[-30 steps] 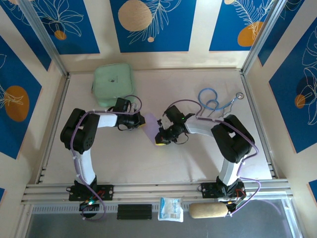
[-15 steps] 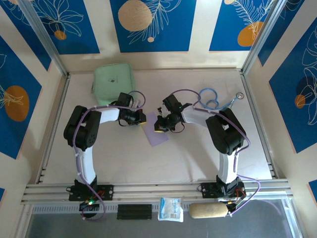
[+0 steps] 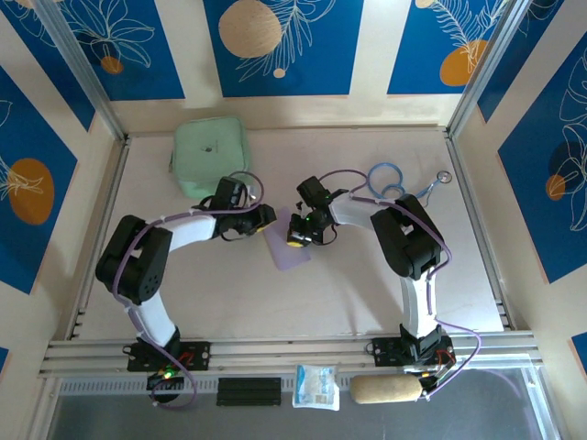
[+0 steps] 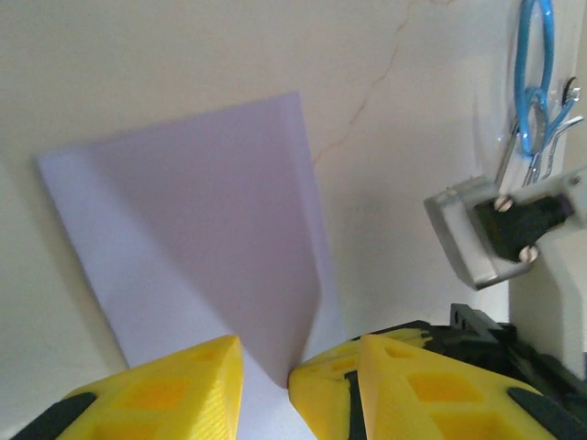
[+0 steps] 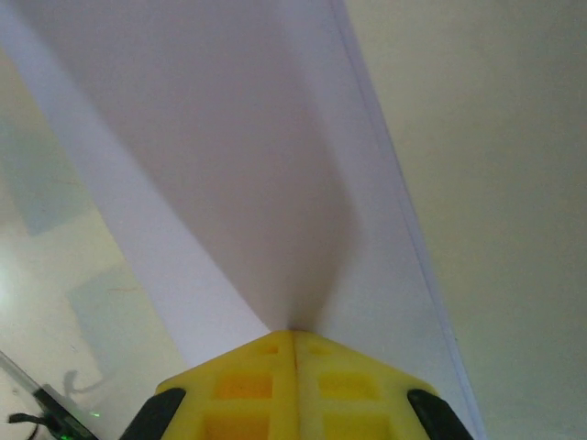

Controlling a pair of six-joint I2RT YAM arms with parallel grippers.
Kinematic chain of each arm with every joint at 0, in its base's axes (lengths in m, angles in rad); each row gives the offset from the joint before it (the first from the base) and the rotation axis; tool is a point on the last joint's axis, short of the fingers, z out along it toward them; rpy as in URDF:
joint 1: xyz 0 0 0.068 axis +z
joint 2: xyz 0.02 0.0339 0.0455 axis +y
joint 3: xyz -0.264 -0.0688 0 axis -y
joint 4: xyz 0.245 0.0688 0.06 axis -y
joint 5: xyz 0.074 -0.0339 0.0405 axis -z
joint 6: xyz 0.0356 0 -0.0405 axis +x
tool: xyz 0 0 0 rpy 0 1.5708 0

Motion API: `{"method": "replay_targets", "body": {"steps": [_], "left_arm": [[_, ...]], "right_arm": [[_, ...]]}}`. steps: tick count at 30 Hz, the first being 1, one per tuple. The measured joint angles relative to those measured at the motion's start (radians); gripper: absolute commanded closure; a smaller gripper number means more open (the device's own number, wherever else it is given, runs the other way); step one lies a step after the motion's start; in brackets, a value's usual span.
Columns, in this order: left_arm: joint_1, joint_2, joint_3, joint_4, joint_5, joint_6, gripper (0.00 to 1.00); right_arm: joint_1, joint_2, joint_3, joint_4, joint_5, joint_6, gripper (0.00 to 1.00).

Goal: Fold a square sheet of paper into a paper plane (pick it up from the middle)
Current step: Rotate the square sheet of paper at the center of the table, then fold the triangle a second time at the center of the table.

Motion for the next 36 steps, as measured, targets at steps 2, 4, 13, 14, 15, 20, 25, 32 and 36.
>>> {"method": "replay_targets", "body": {"steps": [2, 4, 13, 14, 15, 20, 25, 32, 36], "left_arm": [[-0.017, 0.0, -0.023, 0.012, -0.012, -0.032, 0.61], [-0.025, 0.005, -0.031, 0.026, -0.014, -0.057, 0.62], [-0.036, 0.086, -0.01, 0.074, -0.011, -0.092, 0.74], [-0.036, 0.093, -0.003, 0.069, -0.011, -0.086, 0.75], [-0.036, 0.099, 0.003, 0.065, -0.012, -0.081, 0.76], [-0.036, 0.106, 0.026, 0.053, -0.014, -0.062, 0.78], [-0.036, 0.117, 0.028, 0.05, -0.019, -0.059, 0.79], [-0.036, 0.132, 0.027, 0.05, -0.041, -0.061, 0.8], [-0.037, 0.134, 0.027, 0.05, -0.045, -0.064, 0.81]], "right_arm": [[0.0, -0.009, -0.018, 0.024, 0.0, 0.053, 1.0], [0.002, -0.019, -0.035, 0.047, 0.006, 0.098, 1.0], [0.006, -0.067, -0.086, 0.085, 0.053, 0.185, 0.9], [0.003, -0.075, -0.089, 0.087, 0.052, 0.181, 0.86], [0.0, -0.087, -0.093, 0.087, 0.053, 0.174, 0.84], [-0.019, -0.2, -0.134, 0.094, 0.053, 0.128, 0.72], [-0.05, -0.288, -0.216, 0.091, 0.053, 0.101, 0.6], [-0.084, -0.331, -0.331, 0.06, 0.035, 0.095, 0.57], [-0.083, -0.331, -0.343, 0.06, -0.002, 0.096, 0.57]]}}
